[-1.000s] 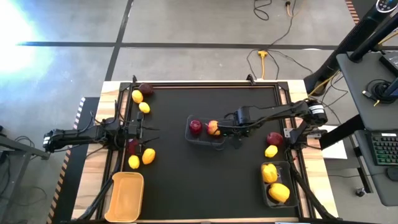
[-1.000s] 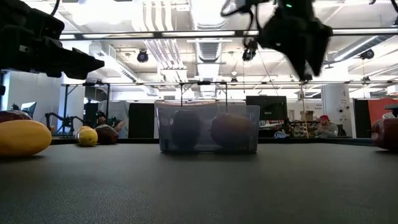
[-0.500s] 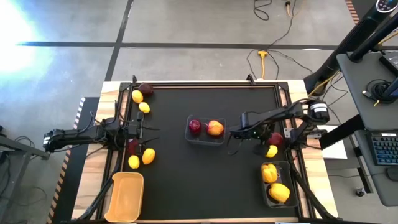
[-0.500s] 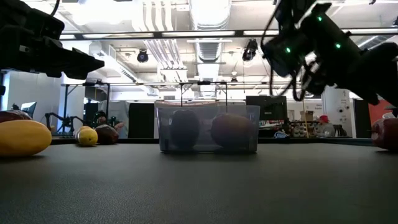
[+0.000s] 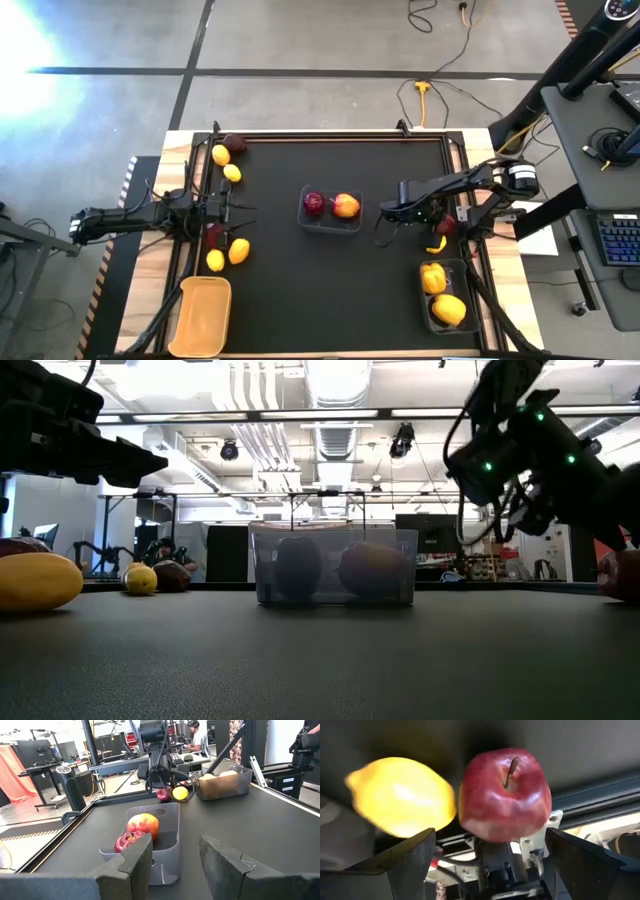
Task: Sort produce into baskets
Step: Put the red apple into the top black bin
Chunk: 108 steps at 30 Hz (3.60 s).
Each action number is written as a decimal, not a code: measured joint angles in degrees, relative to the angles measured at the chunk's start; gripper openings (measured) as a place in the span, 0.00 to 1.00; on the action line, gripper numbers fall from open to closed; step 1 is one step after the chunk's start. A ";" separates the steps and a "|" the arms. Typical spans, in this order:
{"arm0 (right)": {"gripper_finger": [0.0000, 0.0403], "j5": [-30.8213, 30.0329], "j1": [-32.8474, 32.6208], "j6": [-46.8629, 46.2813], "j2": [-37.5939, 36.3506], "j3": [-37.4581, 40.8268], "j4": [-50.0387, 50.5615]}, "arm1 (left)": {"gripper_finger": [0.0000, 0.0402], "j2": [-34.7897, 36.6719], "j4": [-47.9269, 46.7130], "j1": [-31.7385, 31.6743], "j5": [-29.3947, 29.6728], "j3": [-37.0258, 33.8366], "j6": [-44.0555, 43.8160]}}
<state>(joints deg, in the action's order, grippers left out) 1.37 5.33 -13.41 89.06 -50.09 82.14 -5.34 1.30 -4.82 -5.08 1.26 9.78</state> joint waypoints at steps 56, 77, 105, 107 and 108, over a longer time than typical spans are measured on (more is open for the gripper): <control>0.91 6.19 7.93 -14.11 6.57 5.63 -9.49 | 0.36 0.00 0.00 0.00 0.00 -0.02 0.00; 0.91 8.76 22.40 -20.90 6.51 4.72 -9.12 | 0.36 0.00 0.00 0.00 0.00 -0.01 0.00; 0.68 13.81 21.64 -26.16 6.46 5.53 -6.35 | 0.36 0.00 0.00 0.00 -0.01 -0.01 0.00; 0.68 13.63 20.85 -26.90 6.20 5.29 -6.47 | 0.36 0.00 0.00 0.00 -0.02 -0.01 0.00; 0.68 13.63 20.27 -27.22 6.01 4.82 -6.55 | 0.36 0.00 -0.02 0.00 0.00 0.00 0.00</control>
<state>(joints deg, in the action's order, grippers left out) 15.00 25.60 -40.63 95.07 -45.26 75.59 -5.34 1.28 -4.82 -5.08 1.26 9.78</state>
